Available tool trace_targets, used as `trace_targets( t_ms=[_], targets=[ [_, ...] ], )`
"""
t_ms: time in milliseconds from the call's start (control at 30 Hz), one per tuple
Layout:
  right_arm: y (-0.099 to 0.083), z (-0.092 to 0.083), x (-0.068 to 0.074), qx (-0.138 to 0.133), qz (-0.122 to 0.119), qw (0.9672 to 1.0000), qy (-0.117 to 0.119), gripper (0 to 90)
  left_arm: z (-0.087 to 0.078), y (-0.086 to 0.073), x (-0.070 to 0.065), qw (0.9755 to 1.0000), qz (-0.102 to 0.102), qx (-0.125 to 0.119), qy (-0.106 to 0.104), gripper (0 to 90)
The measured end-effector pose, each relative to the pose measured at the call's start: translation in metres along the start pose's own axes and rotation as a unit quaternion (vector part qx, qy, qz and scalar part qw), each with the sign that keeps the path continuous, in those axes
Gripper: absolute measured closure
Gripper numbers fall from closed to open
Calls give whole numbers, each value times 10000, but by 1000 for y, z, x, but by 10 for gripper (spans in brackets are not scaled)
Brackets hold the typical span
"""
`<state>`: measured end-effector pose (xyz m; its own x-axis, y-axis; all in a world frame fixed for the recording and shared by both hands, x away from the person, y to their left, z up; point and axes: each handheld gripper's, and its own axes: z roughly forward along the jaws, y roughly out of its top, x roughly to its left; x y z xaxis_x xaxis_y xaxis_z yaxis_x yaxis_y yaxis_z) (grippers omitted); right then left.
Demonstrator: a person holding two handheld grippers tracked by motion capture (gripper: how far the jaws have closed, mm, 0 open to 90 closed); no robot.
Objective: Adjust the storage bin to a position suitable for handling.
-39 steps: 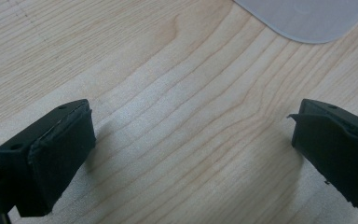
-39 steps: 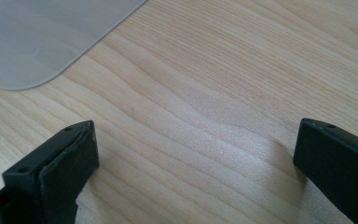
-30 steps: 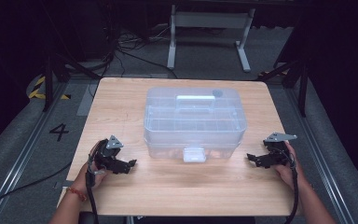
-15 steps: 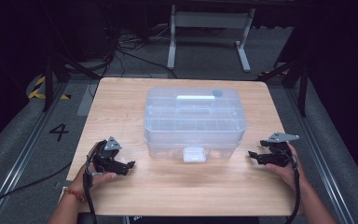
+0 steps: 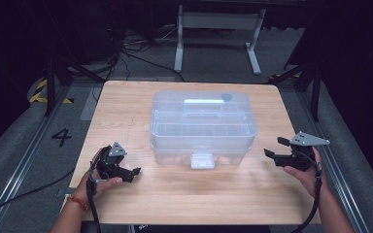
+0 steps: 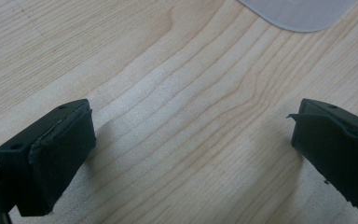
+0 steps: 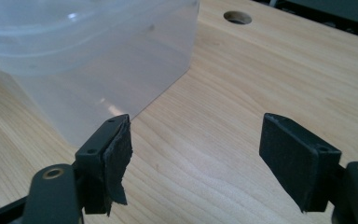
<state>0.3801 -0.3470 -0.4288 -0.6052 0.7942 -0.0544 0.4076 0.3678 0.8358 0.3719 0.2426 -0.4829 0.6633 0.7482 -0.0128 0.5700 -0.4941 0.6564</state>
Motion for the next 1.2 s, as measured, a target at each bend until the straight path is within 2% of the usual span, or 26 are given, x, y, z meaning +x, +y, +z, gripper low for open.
trace_targets(
  t_ms=[333,633,800,933,1067,1200],
  targets=[
    [14,-14,5,-285,-67,9996,-7,267,0,0,0,10000,1,0,0,2],
    [29,-17,9,-355,-227,9991,-82,284,0,0,0,10000,0,-1,0,2],
    [49,-22,6,-590,-278,9978,-112,289,0,0,0,10000,-2,0,-1,2],
    [67,-23,2,-677,-332,9971,-98,288,0,0,0,10000,1,0,0,2],
    [85,-21,0,-800,-257,9965,23,285,0,0,0,10000,1,0,1,2],
    [103,-18,3,-867,-295,9957,171,283,0,0,0,10000,-10,-3,-18,2]
  ],
)
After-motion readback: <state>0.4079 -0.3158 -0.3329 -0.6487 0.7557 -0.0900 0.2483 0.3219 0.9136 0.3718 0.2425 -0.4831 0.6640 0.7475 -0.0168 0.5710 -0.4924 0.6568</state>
